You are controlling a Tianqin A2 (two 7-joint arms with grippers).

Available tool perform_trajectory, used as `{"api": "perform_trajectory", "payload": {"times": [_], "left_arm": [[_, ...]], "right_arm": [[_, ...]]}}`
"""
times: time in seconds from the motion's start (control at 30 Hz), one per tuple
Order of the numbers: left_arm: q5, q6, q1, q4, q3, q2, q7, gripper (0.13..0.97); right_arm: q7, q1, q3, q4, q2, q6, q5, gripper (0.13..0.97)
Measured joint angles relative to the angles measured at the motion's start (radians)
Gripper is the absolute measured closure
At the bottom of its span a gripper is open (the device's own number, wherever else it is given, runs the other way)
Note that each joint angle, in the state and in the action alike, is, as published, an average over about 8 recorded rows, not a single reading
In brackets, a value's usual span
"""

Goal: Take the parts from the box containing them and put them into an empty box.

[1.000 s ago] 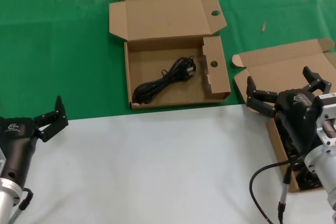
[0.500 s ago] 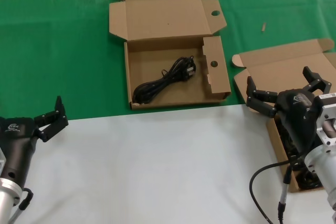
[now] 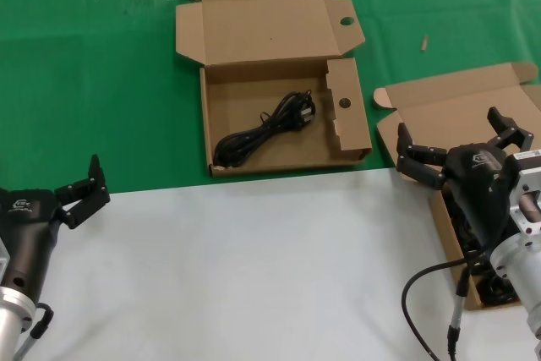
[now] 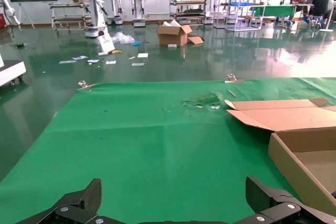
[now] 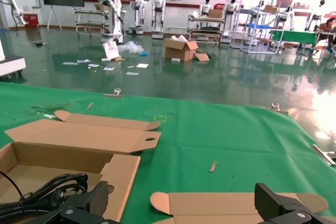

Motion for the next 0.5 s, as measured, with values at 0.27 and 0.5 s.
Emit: {"api": "perform_trajectory", "payload": {"times": [0.27, 0.5], "left_arm": [[0.000, 0.000, 0.000, 0.000, 0.000, 0.000, 0.000, 0.132], [0.000, 0.000, 0.000, 0.000, 0.000, 0.000, 0.000, 0.132]], "right_arm": [[0.000, 0.000, 0.000, 0.000, 0.000, 0.000, 0.000, 0.129], [0.000, 0.000, 0.000, 0.000, 0.000, 0.000, 0.000, 0.129]]}}
